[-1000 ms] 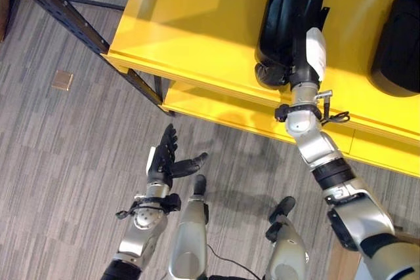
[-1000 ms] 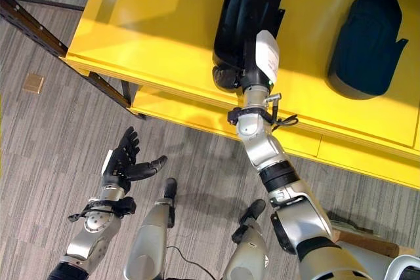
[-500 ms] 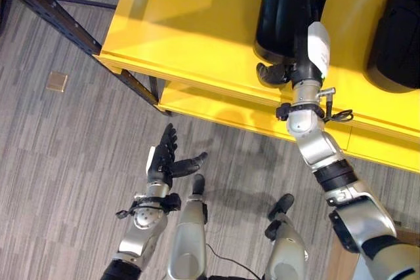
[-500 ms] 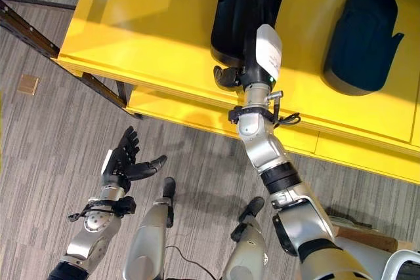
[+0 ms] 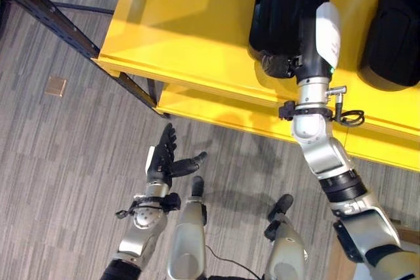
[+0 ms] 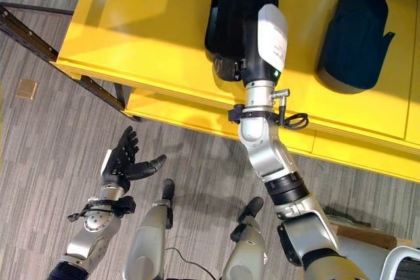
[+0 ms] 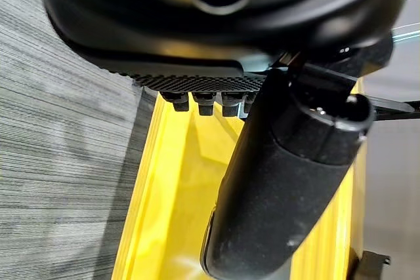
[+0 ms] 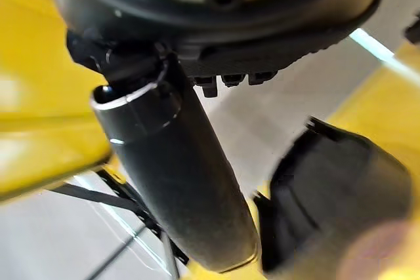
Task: Move parts from the plastic box to the shelf.
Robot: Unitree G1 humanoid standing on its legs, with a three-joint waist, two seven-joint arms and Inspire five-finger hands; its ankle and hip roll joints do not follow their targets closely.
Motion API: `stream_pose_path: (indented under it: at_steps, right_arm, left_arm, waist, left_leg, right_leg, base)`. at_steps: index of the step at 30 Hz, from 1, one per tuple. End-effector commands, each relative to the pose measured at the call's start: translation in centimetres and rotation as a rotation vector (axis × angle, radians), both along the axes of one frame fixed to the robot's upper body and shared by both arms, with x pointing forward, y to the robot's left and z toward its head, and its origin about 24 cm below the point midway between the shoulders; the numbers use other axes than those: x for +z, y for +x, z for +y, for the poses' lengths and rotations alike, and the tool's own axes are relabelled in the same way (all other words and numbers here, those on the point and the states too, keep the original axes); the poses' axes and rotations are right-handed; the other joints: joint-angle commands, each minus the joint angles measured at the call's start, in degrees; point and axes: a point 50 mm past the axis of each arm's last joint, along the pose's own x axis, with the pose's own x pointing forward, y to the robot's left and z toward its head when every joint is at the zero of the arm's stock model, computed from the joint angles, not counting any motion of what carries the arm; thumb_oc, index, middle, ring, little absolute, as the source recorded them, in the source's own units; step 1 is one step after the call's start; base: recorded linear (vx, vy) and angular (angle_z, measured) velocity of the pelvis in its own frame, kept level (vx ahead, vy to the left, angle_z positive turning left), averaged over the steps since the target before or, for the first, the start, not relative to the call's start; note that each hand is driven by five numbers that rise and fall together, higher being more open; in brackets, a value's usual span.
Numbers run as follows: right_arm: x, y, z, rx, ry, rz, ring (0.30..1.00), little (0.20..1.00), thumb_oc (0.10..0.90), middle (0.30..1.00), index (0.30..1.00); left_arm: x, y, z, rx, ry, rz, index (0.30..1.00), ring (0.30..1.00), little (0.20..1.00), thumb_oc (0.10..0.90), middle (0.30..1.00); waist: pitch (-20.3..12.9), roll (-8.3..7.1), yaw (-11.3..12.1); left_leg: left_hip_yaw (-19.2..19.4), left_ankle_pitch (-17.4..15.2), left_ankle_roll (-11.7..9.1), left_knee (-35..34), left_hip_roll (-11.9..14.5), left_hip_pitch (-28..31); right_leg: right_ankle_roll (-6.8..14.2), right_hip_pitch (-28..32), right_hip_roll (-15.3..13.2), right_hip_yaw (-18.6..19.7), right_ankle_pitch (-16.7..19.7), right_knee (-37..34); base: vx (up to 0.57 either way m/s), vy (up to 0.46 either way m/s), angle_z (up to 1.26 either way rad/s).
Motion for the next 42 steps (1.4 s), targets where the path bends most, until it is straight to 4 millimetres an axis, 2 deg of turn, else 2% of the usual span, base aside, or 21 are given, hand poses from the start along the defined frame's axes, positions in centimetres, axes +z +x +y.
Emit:
stream_pose_path:
  at_steps: [1,9,12,19,22,29,42]
  right_arm:
    - [5.6,-4.1,0.7,0.083,-0.021,-0.368,1.0,1.0,0.9,1.0,1.0]
    - [4.3,-5.3,0.6,0.129,-0.026,-0.358,1.0,1.0,0.9,1.0,1.0]
    - [1.9,-6.0,0.6,0.199,-0.002,-0.281,1.0,1.0,0.9,1.0,1.0]
    - [-0.1,-6.4,0.1,0.259,0.058,-0.206,1.0,1.0,0.9,1.0,1.0]
    - [-1.8,-6.2,-0.5,0.277,0.096,-0.122,1.0,1.0,0.9,1.0,1.0]
    - [-3.7,-5.6,-1.1,0.243,0.028,-0.014,1.0,1.0,0.9,1.0,1.0]
    - [-6.7,-4.3,-1.6,0.194,-0.12,0.162,1.0,1.0,0.9,1.0,1.0]
  left_arm:
    - [3.7,-0.4,0.9,0.017,0.022,-0.2,1.0,1.0,1.0,0.9,1.0]
    - [3.0,-0.7,1.1,0.03,0.036,-0.17,1.0,1.0,1.0,0.9,1.0]
    - [2.2,-1.0,1.3,0.039,0.047,-0.138,1.0,1.0,1.0,0.9,1.0]
    - [1.7,-1.4,1.6,0.048,0.054,-0.118,1.0,1.0,1.0,0.9,1.0]
    - [1.2,-1.6,1.8,0.054,0.053,-0.099,1.0,1.0,1.0,0.9,1.0]
    - [1.0,-1.8,1.8,0.053,0.05,-0.092,1.0,1.0,1.0,0.9,1.0]
    - [0.9,-1.8,1.7,0.045,0.036,-0.095,1.0,1.0,1.0,0.9,1.0]
  waist:
    - [-4.7,-2.03,-0.2]
    - [-6.2,-3.0,-1.3]
    - [-7.3,-3.73,-2.9]
    - [-7.9,-3.98,-4.1]
    - [-8.0,-4.1,-5.2]
    - [-7.8,-3.89,-6.2]
    - [-6.7,-2.93,-6.3]
  left_leg:
    - [1.9,-4.7,1.1,-2.8,2.0,4.7]
    - [2.4,-4.3,0.7,-3.8,2.7,6.1]
    - [3.4,-3.7,0.2,-5.4,3.8,7.9]
    - [4.5,-3.2,-0.3,-6.3,4.7,9.3]
    - [5.5,-2.8,-0.7,-6.9,5.5,10.4]
    - [6.6,-2.1,-1.3,-8.1,6.5,11.6]
    - [6.9,-1.4,-2.0,-8.7,7.3,11.7]
  right_leg:
    - [4.5,2.4,-4.1,1.5,2.3,0.7]
    - [4.4,3.3,-3.2,1.8,1.9,-0.1]
    - [4.3,3.6,-2.0,2.3,1.5,-1.1]
    - [4.1,3.4,-1.2,3.2,0.8,-1.3]
    - [4.0,3.1,-0.5,4.2,0.5,-1.5]
    - [3.7,2.6,0.3,5.1,-0.2,-1.5]
    - [3.5,1.9,0.7,5.2,-0.5,-0.9]
  base:
    - [0.0,0.0,0.0]
    - [0.0,-0.005,-0.03]
    - [0.0,-0.03,-0.2]
    - [0.0,-0.017,-0.17]
    - [-0.01,-0.018,-0.14]
    - [-0.01,-0.021,-0.2]
    - [0.0,-0.013,-0.03]
